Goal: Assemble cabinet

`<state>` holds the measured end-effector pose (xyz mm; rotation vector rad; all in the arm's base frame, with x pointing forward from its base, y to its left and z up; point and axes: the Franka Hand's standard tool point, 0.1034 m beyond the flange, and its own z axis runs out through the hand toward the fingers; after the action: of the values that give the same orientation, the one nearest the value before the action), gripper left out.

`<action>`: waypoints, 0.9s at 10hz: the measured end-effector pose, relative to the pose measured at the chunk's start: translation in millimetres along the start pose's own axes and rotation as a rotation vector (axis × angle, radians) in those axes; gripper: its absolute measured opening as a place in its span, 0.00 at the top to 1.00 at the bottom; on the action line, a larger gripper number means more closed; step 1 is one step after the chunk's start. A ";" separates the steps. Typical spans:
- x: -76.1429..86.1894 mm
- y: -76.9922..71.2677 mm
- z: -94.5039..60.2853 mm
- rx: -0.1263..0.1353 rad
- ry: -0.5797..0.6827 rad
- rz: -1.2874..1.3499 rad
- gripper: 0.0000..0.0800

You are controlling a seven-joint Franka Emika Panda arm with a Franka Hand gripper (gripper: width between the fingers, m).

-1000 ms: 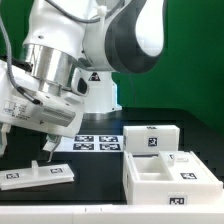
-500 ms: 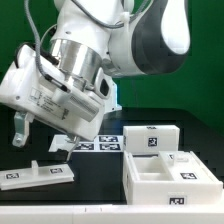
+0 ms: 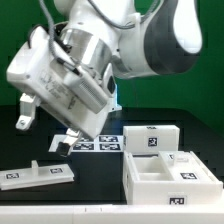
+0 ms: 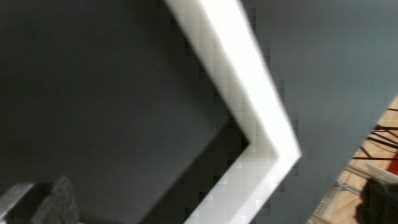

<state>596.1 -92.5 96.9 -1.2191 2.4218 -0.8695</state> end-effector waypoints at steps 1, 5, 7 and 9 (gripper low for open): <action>-12.0 -3.3 -3.4 0.014 -0.017 -0.003 0.00; 33.3 25.7 18.5 -0.143 -0.010 -0.124 0.00; 59.6 54.9 28.7 -0.253 -0.020 -0.178 0.00; 71.9 61.1 32.6 -0.274 -0.011 -0.184 0.00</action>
Offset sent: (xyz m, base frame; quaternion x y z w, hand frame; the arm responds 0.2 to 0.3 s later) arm 0.0025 -0.0031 0.0044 -0.2267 0.0680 -0.0901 0.9674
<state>531.4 -134.6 33.7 -1.5605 2.5112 -0.5863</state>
